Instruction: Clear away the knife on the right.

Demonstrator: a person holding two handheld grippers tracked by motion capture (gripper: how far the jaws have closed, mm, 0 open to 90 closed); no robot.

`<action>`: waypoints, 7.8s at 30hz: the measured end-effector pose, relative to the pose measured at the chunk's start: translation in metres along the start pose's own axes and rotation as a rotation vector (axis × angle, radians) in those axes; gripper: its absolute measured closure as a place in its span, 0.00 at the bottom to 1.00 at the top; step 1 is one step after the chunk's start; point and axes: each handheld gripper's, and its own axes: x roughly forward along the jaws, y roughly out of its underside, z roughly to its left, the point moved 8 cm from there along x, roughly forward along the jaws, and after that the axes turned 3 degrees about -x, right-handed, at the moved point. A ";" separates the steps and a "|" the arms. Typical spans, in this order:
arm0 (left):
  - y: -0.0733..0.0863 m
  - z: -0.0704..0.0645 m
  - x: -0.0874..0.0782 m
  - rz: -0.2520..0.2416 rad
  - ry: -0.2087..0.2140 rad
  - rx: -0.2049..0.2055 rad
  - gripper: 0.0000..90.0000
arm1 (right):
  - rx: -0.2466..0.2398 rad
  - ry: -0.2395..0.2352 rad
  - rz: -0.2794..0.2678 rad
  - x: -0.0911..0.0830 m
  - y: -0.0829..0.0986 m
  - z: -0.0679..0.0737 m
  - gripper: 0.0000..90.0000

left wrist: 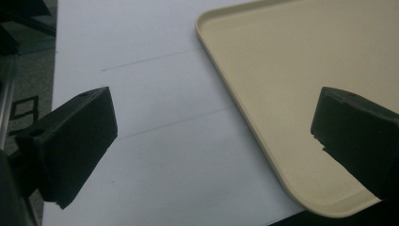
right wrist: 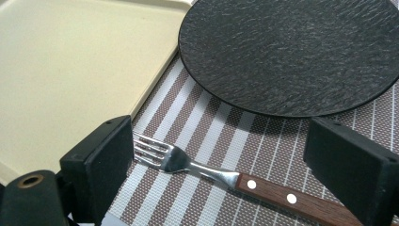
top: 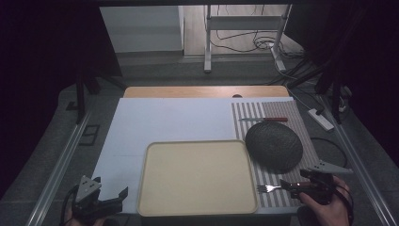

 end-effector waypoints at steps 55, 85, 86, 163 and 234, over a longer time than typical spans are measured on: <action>0.000 -0.007 0.005 0.044 0.082 0.041 0.00 | 0.012 -0.010 0.031 0.007 -0.020 -0.018 0.09; 0.001 -0.009 0.007 0.068 0.097 0.055 0.00 | -0.033 -0.017 0.100 0.038 -0.057 -0.049 0.08; 0.001 -0.009 0.007 0.068 0.097 0.054 0.00 | -0.037 -0.014 0.105 0.040 -0.059 -0.051 0.07; 0.000 -0.011 0.008 0.072 0.123 0.063 0.00 | -0.012 0.190 0.217 0.191 -0.137 -0.196 1.00; 0.001 -0.013 0.008 0.076 0.130 0.077 0.00 | -0.097 0.058 0.308 0.229 -0.145 -0.144 0.20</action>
